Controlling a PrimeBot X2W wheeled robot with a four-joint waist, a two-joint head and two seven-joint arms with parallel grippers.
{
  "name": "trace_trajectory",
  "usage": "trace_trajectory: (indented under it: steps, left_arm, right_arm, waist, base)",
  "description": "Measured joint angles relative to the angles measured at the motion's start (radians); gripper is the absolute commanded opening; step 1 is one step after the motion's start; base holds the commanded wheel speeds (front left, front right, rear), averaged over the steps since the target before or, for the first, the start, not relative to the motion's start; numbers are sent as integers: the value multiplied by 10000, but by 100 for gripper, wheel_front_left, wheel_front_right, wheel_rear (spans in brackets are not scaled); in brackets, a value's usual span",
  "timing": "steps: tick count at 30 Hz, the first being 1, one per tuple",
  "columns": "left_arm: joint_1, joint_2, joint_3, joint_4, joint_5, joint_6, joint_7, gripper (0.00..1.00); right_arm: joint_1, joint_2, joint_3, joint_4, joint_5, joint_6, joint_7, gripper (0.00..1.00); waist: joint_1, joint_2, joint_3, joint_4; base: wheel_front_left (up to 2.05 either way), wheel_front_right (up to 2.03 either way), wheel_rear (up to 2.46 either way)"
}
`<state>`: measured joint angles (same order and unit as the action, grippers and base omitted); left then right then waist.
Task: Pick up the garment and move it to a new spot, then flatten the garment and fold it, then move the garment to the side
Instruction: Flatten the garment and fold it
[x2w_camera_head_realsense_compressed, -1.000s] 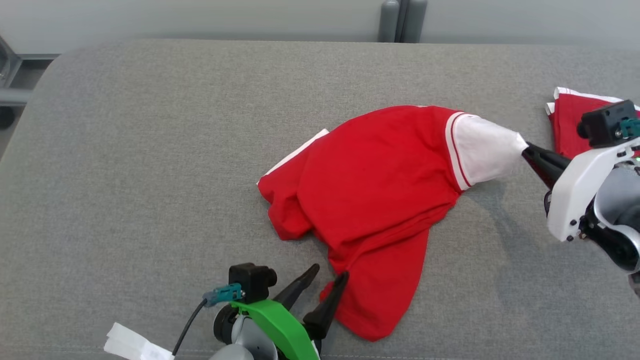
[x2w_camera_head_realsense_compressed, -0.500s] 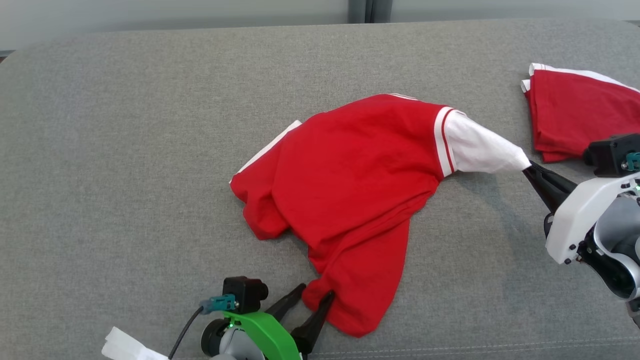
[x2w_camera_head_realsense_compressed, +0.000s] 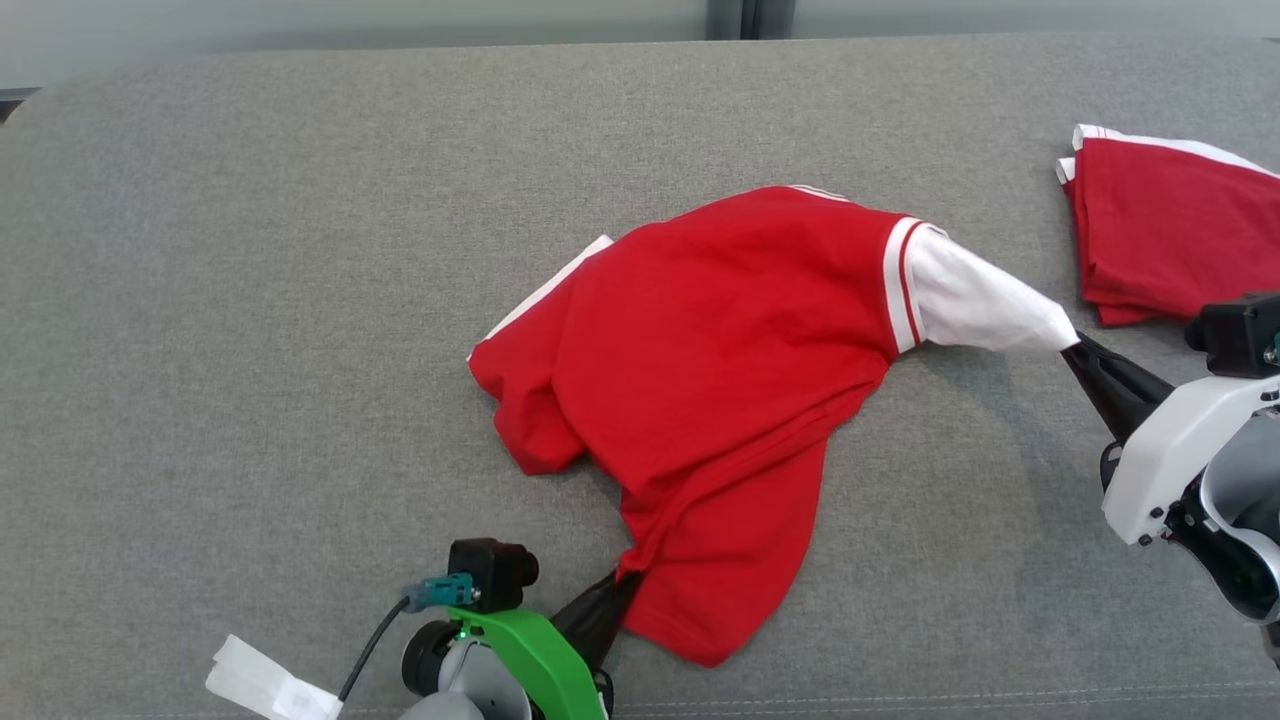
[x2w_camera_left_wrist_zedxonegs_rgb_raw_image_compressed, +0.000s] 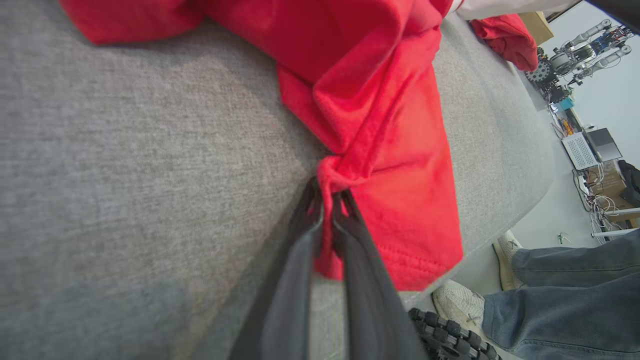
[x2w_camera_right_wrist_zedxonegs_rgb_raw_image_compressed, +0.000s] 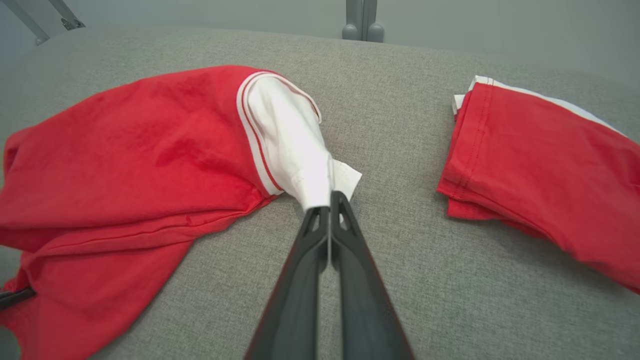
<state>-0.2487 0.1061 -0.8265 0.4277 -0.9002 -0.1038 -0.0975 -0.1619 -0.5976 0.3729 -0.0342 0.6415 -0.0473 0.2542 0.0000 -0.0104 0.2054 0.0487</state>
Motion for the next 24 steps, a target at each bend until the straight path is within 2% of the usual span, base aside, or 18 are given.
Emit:
trace_trajectory:
  steps: [8, 14, 17, 20, 24]
  left_arm:
    - [0, 497, -174, -391, 2, -100, 267, 0]
    - [-21, 1260, 84, -1829, -35, -104, 309, 0]
    - [-322, 1965, 435, -2920, 0, -107, 305, 0]
    - [-675, 2909, 976, -4111, 54, -107, 337, 0]
    - [-796, 4011, 1726, -5726, 69, -109, 456, 0]
  right_arm:
    - [132, -13, -176, -25, 0, -100, -291, 0]
    - [105, -128, -708, -351, -111, -167, -738, 0]
    - [-53, -384, -1212, -802, -169, -184, -986, 0]
    - [-336, -418, -1707, -1390, -144, -267, -1244, 0]
    - [-377, -571, -2447, -2090, 320, -353, -1452, 0]
  waist:
    - [0, 0, -63, 155]
    - [0, 0, -258, 253]
    - [0, 0, -404, 283]
    - [0, 0, -580, 284]
    - [0, 0, -837, 224]
  base:
    - [0, 0, 0]
    - [0, 0, 0]
    - [0, 0, 0]
    - [0, 0, 0]
    - [0, 0, 0]
